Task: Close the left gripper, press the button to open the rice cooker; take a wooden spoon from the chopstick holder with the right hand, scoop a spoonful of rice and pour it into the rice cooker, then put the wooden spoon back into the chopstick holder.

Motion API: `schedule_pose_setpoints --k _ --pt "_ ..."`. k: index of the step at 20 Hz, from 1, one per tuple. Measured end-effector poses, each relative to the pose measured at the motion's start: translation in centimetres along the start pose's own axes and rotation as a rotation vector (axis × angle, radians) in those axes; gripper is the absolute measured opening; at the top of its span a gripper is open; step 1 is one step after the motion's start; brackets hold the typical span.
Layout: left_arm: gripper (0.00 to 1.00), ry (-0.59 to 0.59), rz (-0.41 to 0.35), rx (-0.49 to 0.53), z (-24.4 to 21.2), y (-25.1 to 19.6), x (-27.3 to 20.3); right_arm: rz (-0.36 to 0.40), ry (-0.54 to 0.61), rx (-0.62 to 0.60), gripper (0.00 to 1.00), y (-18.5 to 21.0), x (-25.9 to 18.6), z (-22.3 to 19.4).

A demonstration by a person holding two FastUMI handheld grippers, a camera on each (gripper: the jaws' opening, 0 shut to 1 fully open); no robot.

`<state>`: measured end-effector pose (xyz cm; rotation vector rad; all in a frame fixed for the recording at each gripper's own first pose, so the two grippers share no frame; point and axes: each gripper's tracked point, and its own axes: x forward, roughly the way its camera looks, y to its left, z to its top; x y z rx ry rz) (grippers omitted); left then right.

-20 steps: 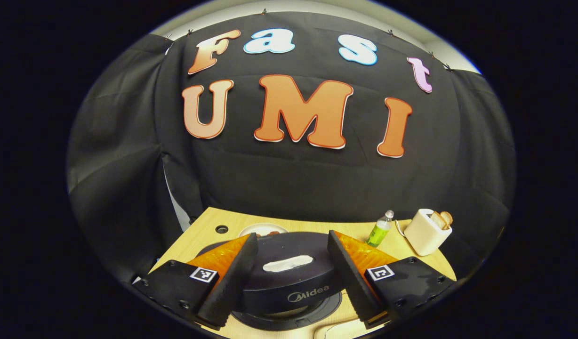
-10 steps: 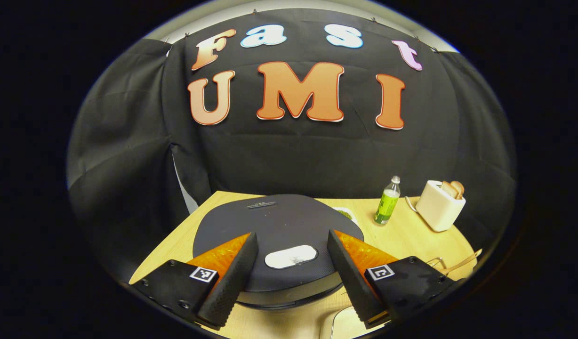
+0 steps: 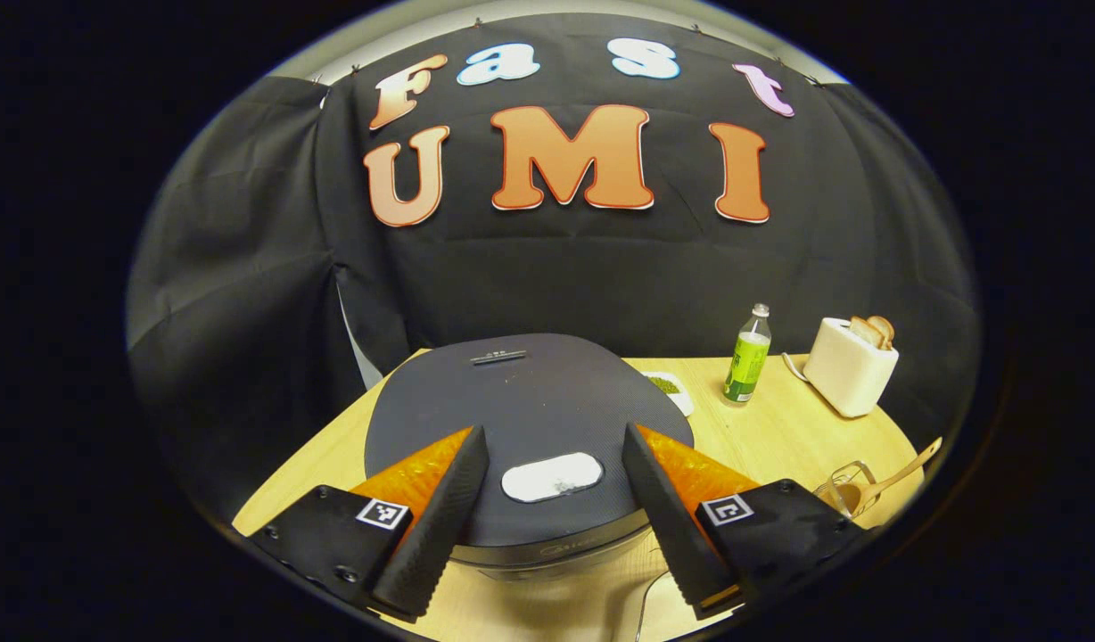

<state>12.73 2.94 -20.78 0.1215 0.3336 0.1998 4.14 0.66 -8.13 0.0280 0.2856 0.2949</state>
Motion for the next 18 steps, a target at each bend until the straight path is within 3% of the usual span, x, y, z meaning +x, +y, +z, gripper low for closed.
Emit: schedule_pose_setpoints --k 3,6,7,8,10,11,12,13,14,15,16,18 --pt "0.97 -0.023 0.004 -0.007 0.5 0.0 0.2 -0.023 0.000 -0.008 0.94 -1.0 0.0 -0.2" --pt "0.99 0.069 -0.005 -0.009 0.6 0.0 -0.8 -0.036 -0.010 -0.016 0.94 -1.5 0.0 0.4" --pt "1.00 0.056 -0.028 -0.035 1.7 -0.3 -1.3 -0.037 -0.022 -0.021 0.94 -1.4 0.0 0.9" --pt "0.94 0.038 -0.035 -0.051 3.5 -0.1 -1.8 -0.036 -0.034 -0.027 0.94 -1.4 0.2 1.4" --pt "0.94 0.009 -0.030 -0.059 6.8 0.9 -3.8 -0.020 -0.049 -0.047 0.94 -1.0 0.4 2.5" --pt "1.00 -0.012 -0.040 -0.071 8.5 1.2 -4.9 -0.018 -0.057 -0.062 0.94 -0.8 0.5 3.0" --pt "0.94 -0.034 -0.049 -0.089 10.2 1.7 -6.1 -0.019 -0.066 -0.076 0.94 -0.8 0.7 3.6" --pt "1.00 -0.058 -0.051 -0.108 12.2 2.5 -7.3 -0.026 -0.071 -0.090 0.95 -0.8 0.8 4.3" --pt "0.94 -0.085 -0.053 -0.123 13.7 3.4 -8.7 -0.024 -0.078 -0.099 0.95 -0.6 1.0 5.0" --pt "1.00 -0.114 -0.056 -0.130 15.4 4.1 -9.7 -0.017 -0.089 -0.105 0.95 -0.2 1.0 5.7" --pt "0.94 -0.139 -0.053 -0.128 16.9 5.0 -11.0 -0.014 -0.100 -0.115 0.94 0.2 1.0 6.3" --pt "0.94 -0.169 -0.028 -0.130 19.0 7.5 -13.3 -0.015 -0.126 -0.151 0.95 0.8 1.0 7.7"
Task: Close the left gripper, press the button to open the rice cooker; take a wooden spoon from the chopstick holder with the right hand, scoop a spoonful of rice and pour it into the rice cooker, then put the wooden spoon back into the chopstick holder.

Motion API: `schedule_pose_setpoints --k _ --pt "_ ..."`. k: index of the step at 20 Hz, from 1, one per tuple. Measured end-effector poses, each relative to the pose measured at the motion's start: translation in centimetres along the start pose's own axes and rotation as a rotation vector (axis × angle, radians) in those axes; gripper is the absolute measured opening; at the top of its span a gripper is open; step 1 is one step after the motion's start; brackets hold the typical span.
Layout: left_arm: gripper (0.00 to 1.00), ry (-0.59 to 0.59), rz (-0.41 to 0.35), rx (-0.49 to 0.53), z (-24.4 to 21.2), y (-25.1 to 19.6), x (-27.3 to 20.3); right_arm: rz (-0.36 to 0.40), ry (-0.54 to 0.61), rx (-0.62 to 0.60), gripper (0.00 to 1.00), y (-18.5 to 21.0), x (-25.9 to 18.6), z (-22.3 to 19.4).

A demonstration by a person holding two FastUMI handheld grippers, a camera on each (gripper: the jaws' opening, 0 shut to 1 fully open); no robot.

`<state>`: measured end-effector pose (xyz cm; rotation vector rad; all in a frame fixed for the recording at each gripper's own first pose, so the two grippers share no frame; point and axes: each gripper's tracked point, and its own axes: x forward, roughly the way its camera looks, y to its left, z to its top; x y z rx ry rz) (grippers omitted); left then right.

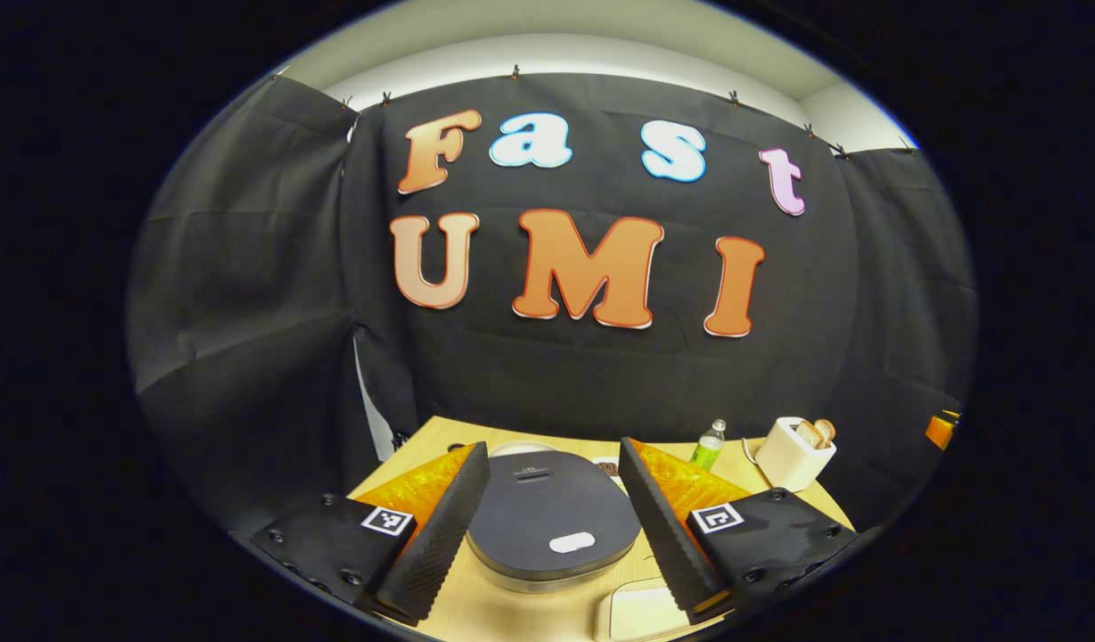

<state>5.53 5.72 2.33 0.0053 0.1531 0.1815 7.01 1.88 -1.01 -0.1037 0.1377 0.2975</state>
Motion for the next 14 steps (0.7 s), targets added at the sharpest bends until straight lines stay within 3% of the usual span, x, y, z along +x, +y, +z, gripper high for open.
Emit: schedule_pose_setpoints --k 5,14 --pt "0.94 -0.097 0.062 0.022 5.4 4.0 -4.6 0.042 -0.055 -0.020 0.95 2.6 0.0 3.3" --pt "0.94 -0.156 0.078 0.043 7.0 6.6 -6.4 0.056 -0.078 -0.059 0.95 5.3 -0.3 4.2"
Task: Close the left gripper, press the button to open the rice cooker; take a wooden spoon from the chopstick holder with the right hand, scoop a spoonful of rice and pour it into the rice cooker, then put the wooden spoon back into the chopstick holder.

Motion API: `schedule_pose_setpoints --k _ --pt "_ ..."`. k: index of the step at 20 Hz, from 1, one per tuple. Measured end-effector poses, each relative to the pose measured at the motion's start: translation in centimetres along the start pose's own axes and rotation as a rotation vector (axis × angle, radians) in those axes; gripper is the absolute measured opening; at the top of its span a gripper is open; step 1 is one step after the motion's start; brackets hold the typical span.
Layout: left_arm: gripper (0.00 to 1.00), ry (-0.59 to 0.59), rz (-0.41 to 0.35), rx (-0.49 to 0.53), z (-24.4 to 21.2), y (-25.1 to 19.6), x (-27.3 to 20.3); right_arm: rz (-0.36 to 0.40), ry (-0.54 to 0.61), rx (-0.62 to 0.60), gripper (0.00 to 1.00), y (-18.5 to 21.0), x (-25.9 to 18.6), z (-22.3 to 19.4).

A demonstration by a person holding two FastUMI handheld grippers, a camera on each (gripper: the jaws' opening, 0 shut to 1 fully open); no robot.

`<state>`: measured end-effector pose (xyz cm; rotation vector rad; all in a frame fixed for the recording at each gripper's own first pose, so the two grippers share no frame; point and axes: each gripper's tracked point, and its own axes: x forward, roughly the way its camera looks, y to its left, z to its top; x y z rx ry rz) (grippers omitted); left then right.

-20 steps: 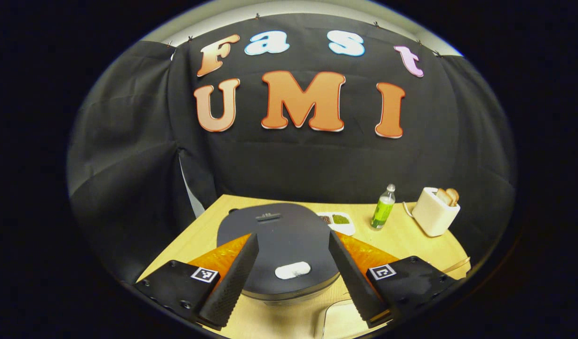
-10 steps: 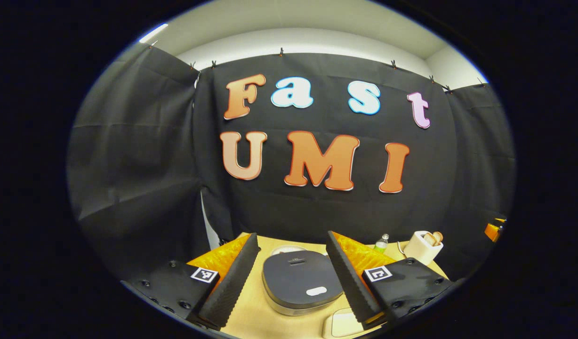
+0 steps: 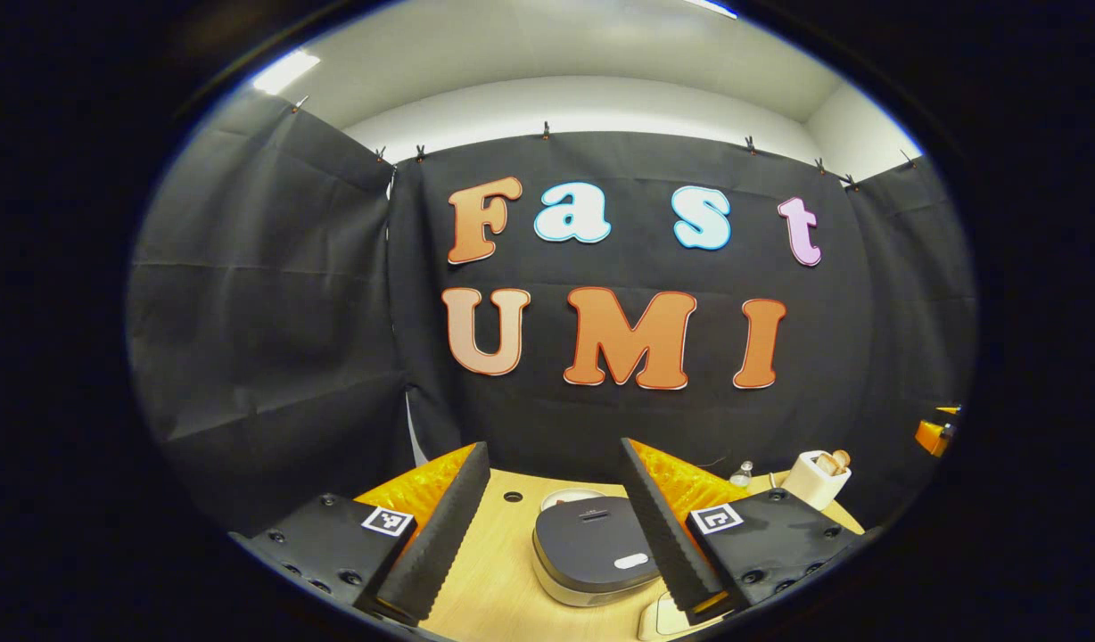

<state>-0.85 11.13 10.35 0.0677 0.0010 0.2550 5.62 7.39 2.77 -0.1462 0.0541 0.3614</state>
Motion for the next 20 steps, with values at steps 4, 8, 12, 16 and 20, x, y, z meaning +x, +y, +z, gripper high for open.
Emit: schedule_pose_setpoints --k 4,8,12,16,20 --pt "0.94 -0.001 -0.009 -0.021 0.1 0.4 -0.1 -0.013 -0.001 0.018 0.95 0.2 -0.3 0.4" --pt "0.94 -0.013 -0.009 -0.018 0.8 1.5 -0.5 -0.028 -0.007 0.021 0.95 0.6 -0.7 0.8" --pt "0.94 -0.012 -0.021 -0.030 0.7 2.2 -0.6 -0.035 -0.015 0.015 0.95 1.3 -1.2 1.0" --pt "0.94 -0.017 -0.028 -0.039 0.9 3.0 -0.4 -0.045 -0.020 0.010 0.95 2.3 -1.7 1.2" --pt "0.94 -0.026 -0.063 -0.029 1.2 2.9 -0.3 -0.043 -0.023 0.018 1.00 3.7 -2.0 1.3"
